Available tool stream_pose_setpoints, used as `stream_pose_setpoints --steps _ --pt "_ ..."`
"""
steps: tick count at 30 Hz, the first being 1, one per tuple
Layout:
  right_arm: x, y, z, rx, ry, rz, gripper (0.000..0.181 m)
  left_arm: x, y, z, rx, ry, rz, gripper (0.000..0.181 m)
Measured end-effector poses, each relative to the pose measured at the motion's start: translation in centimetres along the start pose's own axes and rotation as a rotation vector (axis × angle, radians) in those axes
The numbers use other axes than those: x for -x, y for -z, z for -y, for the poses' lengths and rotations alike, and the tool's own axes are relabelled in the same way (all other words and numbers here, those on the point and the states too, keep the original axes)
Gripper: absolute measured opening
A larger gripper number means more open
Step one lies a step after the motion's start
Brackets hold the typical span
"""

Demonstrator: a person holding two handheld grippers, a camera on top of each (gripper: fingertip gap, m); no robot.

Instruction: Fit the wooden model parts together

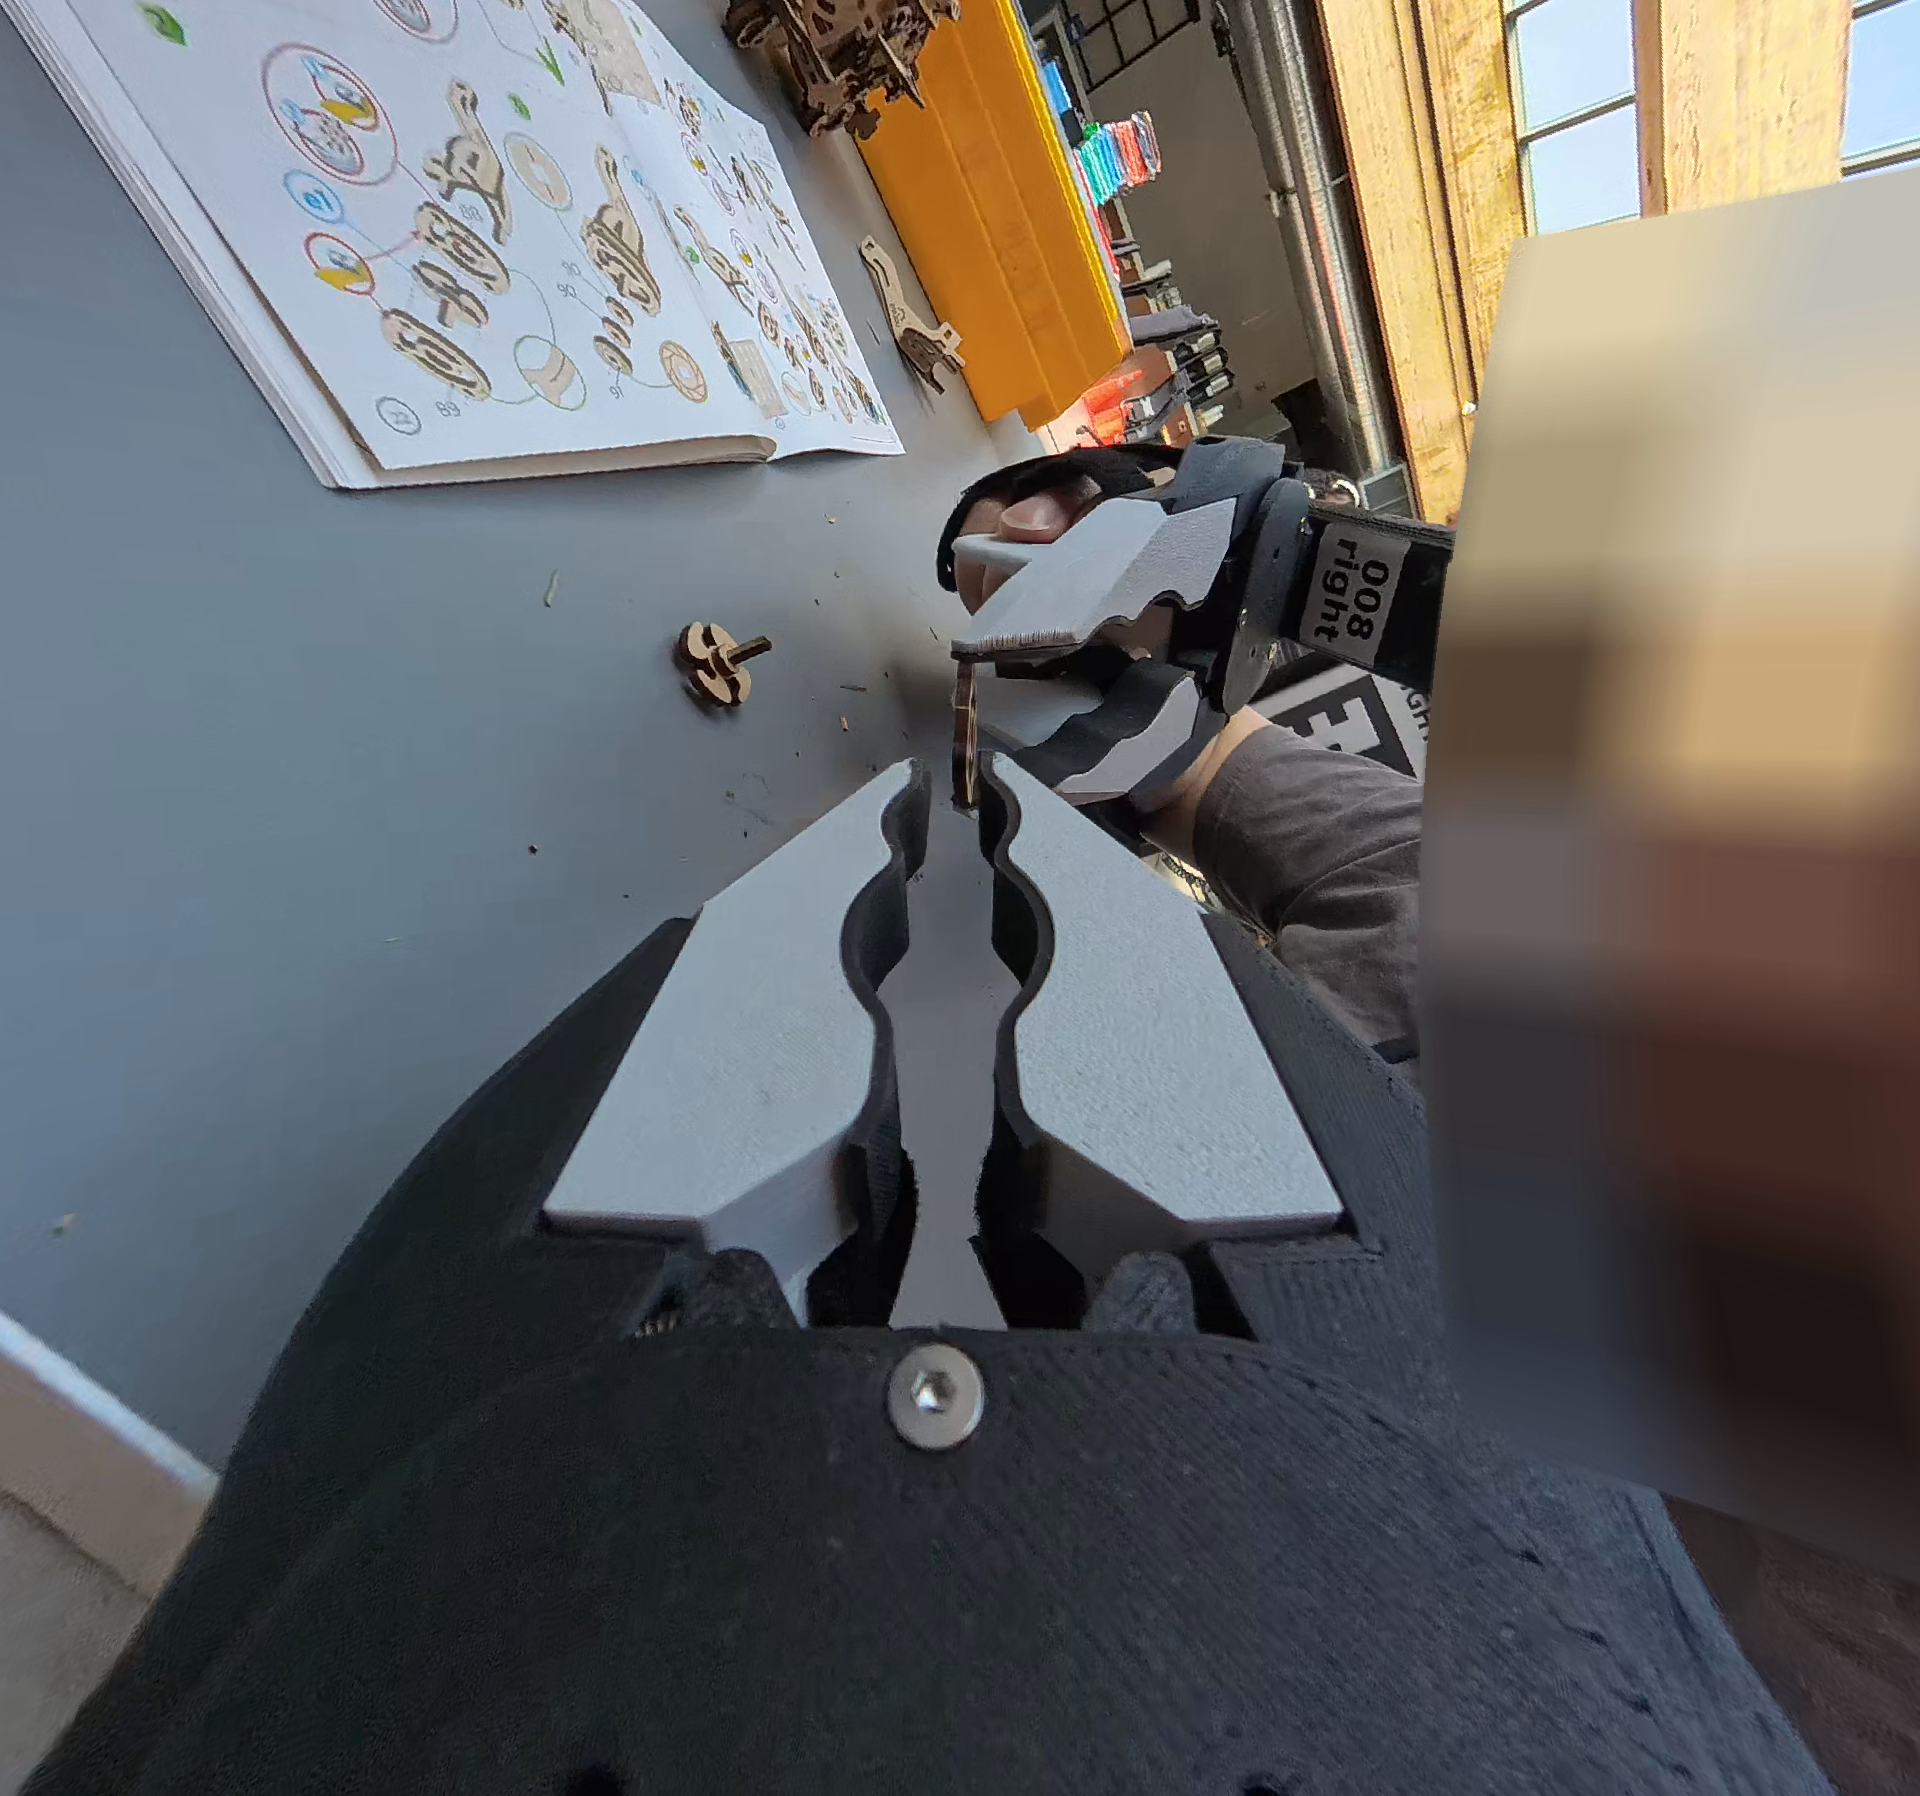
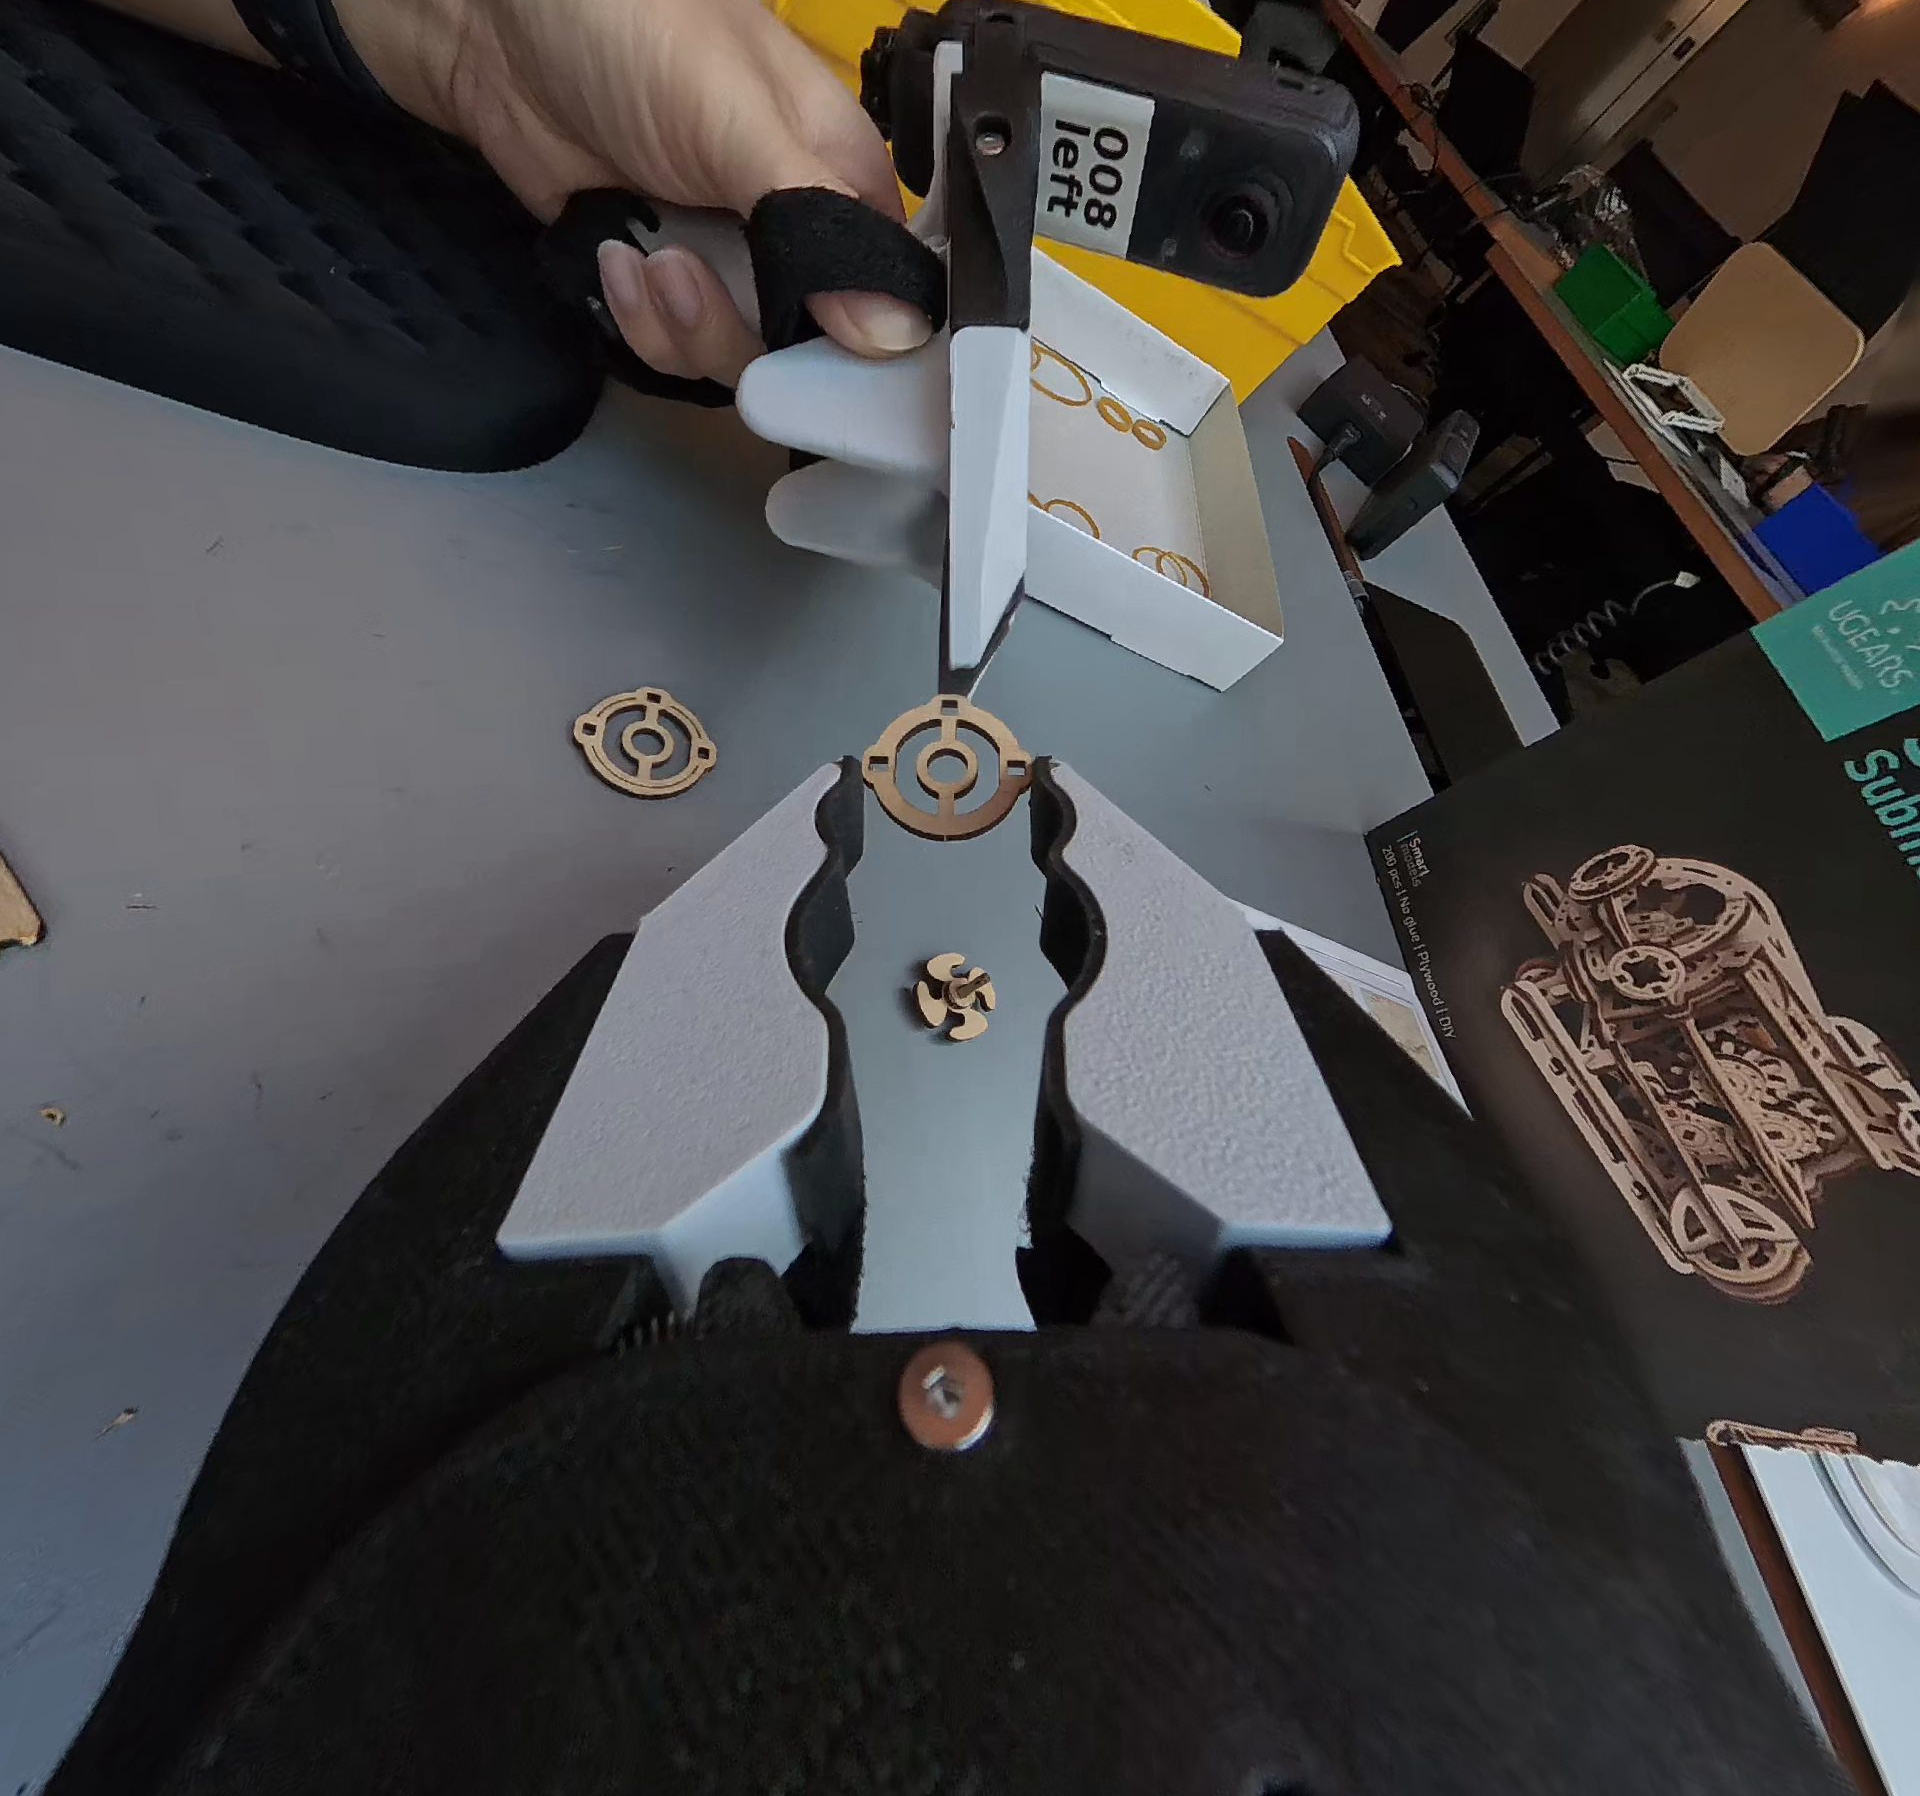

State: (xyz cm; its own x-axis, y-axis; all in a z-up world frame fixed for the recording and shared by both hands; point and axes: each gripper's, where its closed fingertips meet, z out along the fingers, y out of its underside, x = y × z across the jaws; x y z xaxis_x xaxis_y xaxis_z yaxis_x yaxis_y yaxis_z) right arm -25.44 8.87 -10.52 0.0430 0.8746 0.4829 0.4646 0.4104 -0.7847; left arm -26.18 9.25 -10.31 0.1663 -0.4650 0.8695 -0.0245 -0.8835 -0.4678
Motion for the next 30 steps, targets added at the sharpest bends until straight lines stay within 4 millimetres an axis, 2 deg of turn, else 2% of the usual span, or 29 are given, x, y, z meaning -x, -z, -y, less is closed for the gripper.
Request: stream_pose_setpoints --steps 4,9,13,19,30 --pt "-0.2 -0.1 -0.9 0.044 0.006 -0.003 0.031 0.7 1.6 2.0 -0.107 -0.090 0.095 0.011" --pt "1.0 -0.4 -1.1 0.060 0.013 0.051 0.031 -0.5 3.8 4.8 -0.298 -0.212 0.141 0.014" --pt "1.6 -0.6 -1.4 0.089 0.061 0.058 0.031 -1.6 5.5 6.1 -0.408 -0.311 0.179 0.014" --pt "1.7 -0.6 -1.4 0.094 0.074 0.058 0.031 -2.9 6.7 7.0 -0.491 -0.463 0.253 0.015" --pt "1.3 -0.6 -1.7 0.095 0.045 0.054 0.031 -3.1 7.1 7.4 -0.514 -0.647 0.434 0.039"
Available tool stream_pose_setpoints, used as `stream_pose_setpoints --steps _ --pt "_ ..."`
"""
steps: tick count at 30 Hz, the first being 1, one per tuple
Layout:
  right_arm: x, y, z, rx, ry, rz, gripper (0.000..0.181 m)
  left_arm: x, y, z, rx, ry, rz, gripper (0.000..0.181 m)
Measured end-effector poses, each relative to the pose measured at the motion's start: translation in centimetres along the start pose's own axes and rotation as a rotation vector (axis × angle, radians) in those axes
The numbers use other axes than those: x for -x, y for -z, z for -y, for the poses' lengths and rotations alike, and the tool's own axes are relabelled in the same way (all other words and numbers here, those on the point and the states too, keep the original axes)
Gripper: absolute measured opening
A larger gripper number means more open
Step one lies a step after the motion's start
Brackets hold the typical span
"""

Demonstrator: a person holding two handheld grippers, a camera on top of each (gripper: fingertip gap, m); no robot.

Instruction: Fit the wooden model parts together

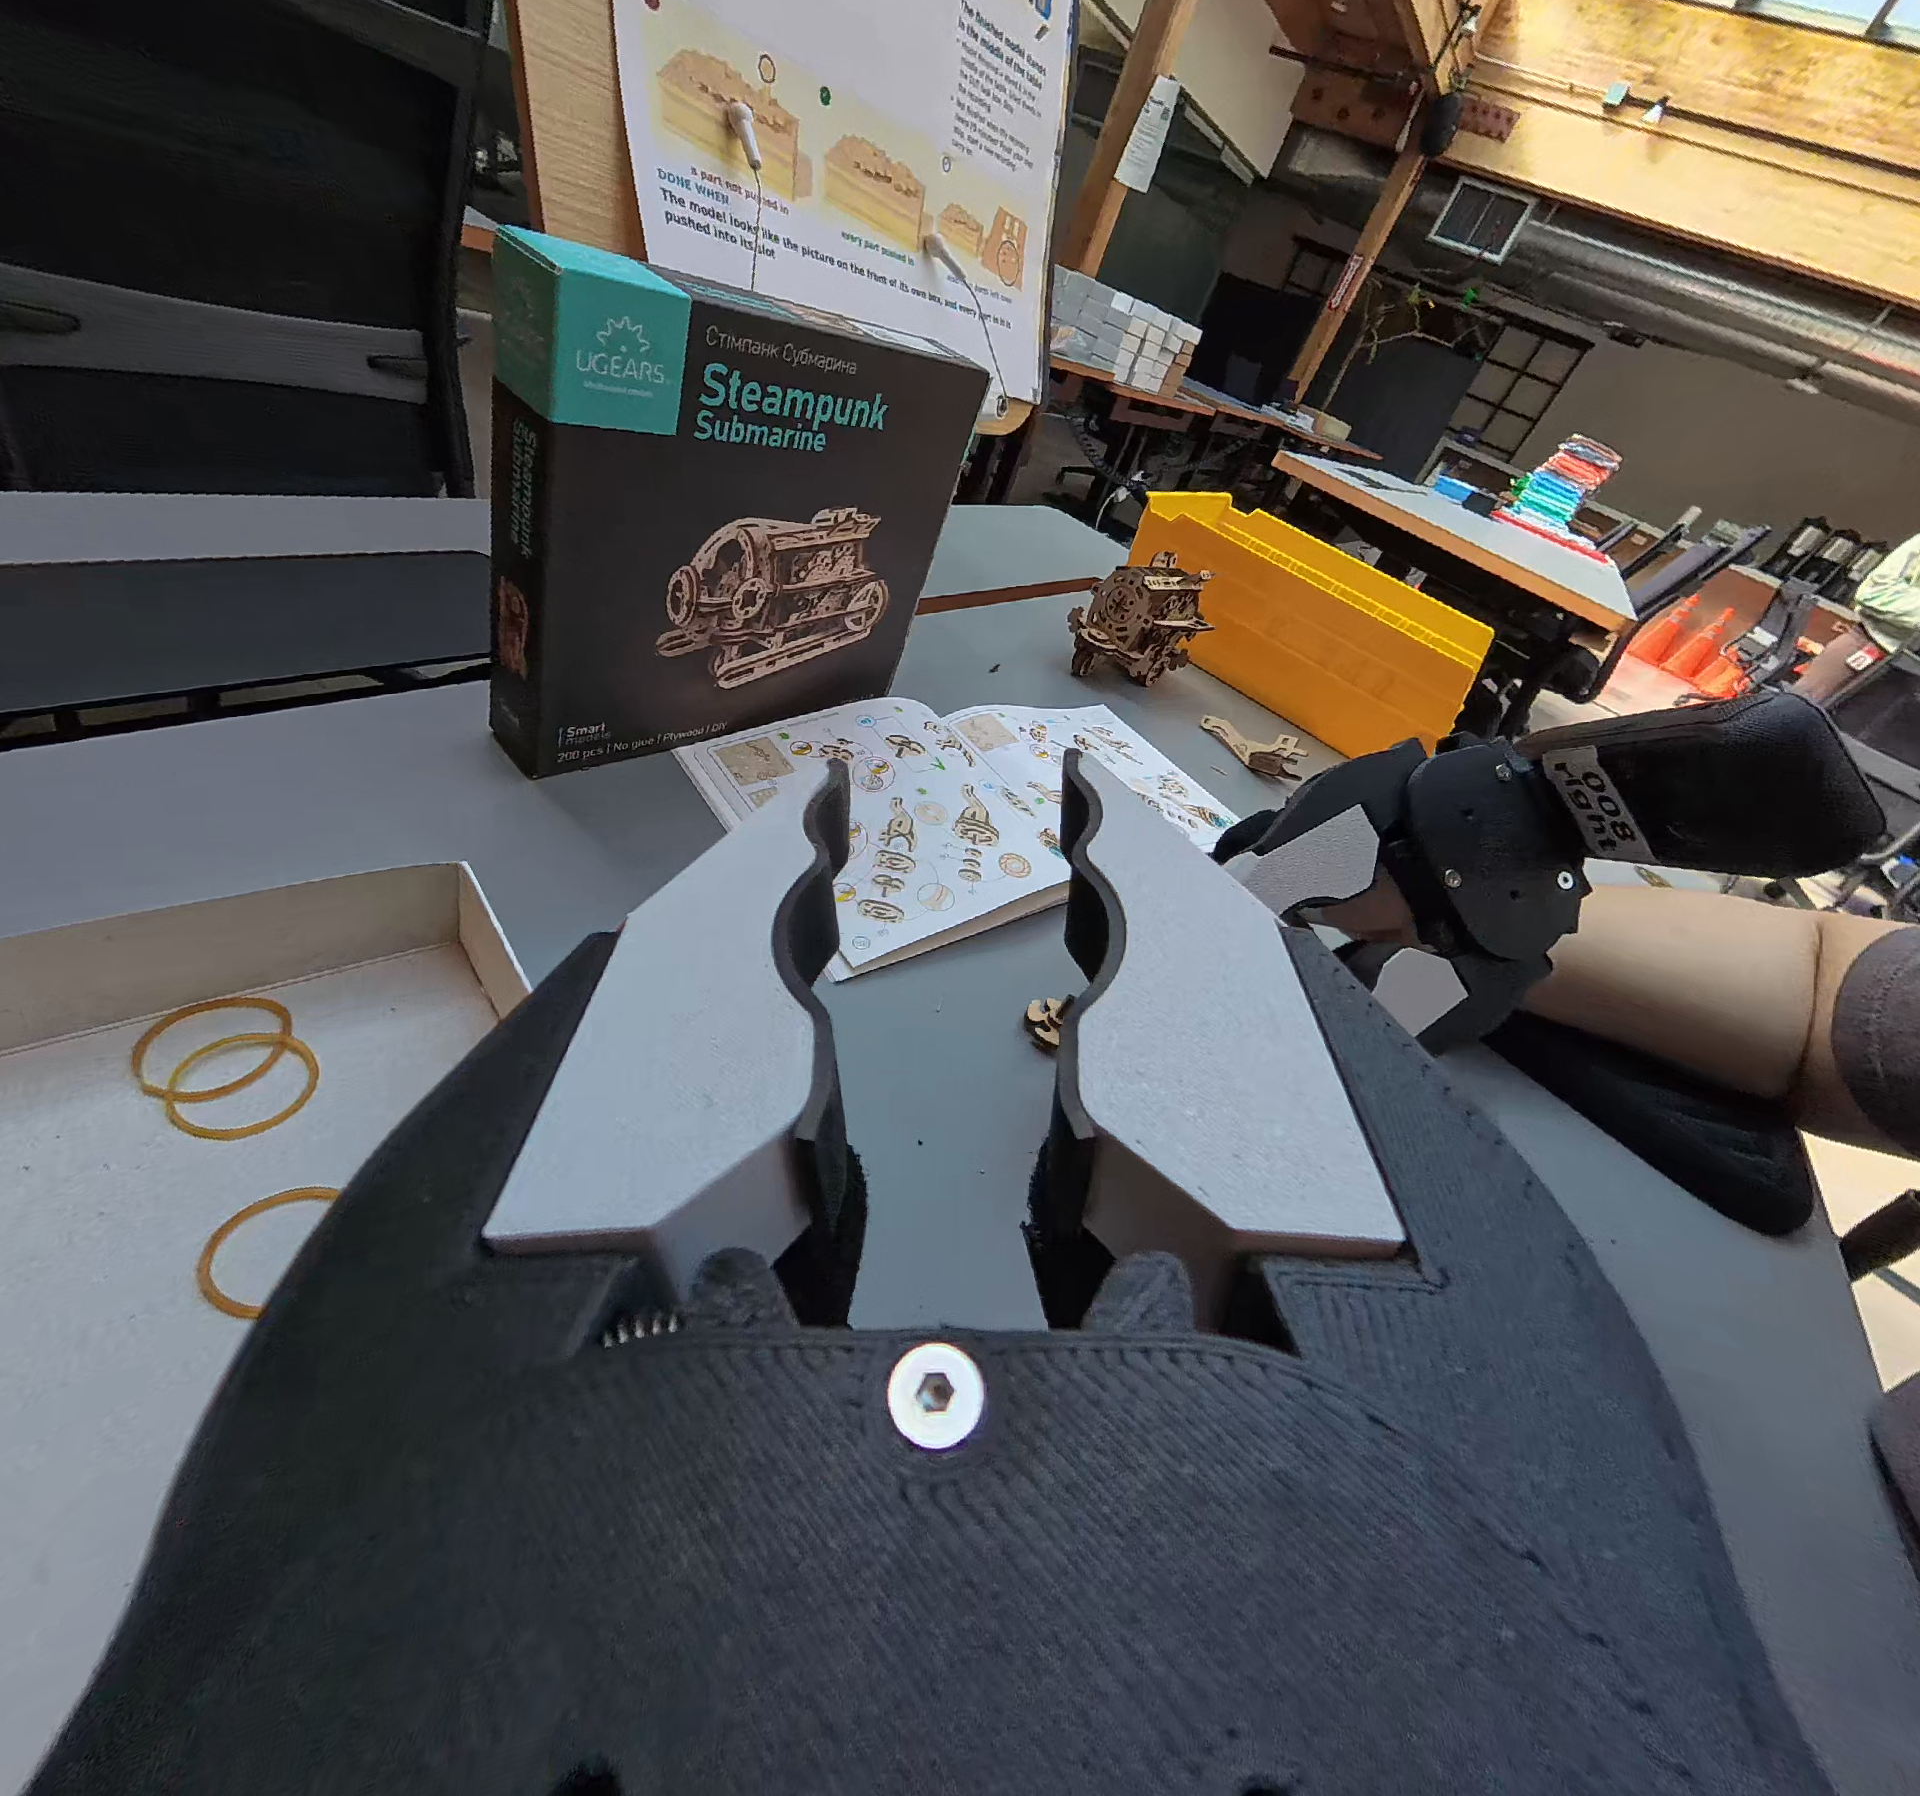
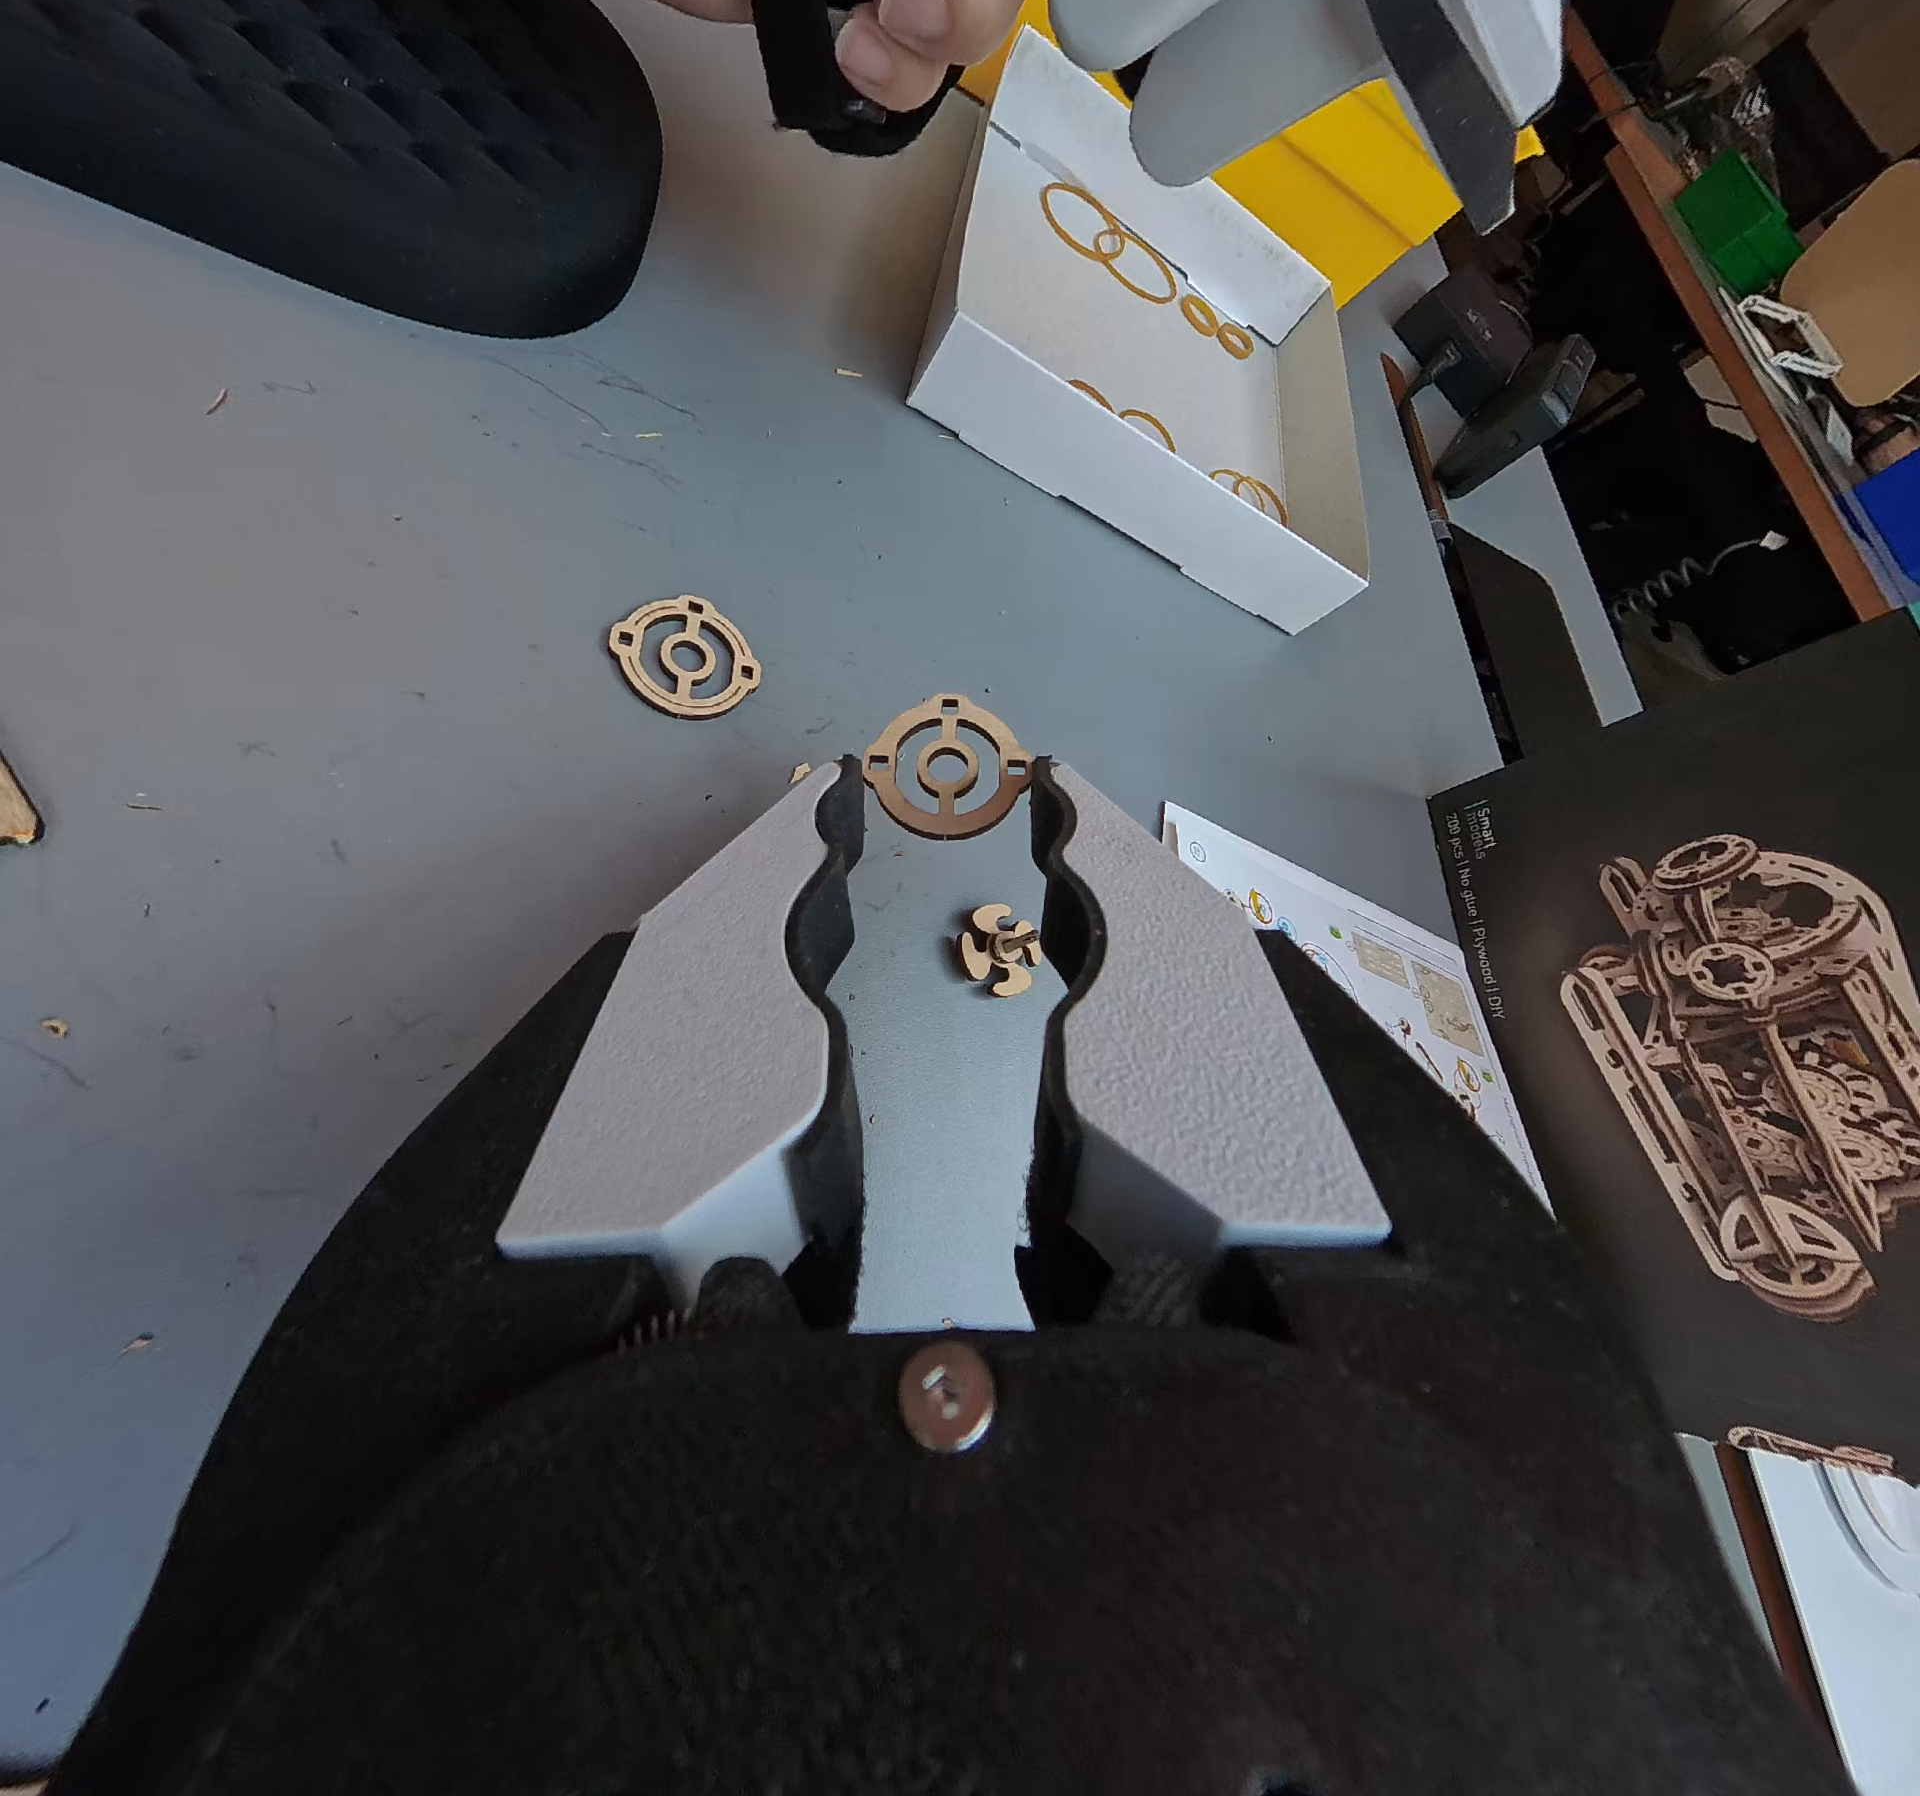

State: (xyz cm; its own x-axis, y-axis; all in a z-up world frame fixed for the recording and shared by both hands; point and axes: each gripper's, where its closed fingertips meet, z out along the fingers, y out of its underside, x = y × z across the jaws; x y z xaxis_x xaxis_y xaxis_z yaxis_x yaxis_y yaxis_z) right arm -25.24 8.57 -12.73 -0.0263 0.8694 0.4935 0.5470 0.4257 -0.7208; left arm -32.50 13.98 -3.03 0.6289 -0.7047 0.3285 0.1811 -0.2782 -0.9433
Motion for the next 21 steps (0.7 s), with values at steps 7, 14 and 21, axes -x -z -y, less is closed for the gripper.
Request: stream_pose_setpoints --steps 7,14,21 --pt "0.1 0.0 0.0 0.006 0.006 0.007 0.031 1.0 -0.5 -1.2 0.056 -0.031 0.059 0.060" --pt "0.2 -0.2 0.0 -0.004 -0.002 0.014 0.031 0.8 -0.8 -1.6 0.086 -0.035 0.070 0.066" --pt "0.0 -0.4 -0.3 0.000 -0.002 -0.003 0.031 0.8 -0.9 -2.1 0.104 -0.038 0.071 0.064"
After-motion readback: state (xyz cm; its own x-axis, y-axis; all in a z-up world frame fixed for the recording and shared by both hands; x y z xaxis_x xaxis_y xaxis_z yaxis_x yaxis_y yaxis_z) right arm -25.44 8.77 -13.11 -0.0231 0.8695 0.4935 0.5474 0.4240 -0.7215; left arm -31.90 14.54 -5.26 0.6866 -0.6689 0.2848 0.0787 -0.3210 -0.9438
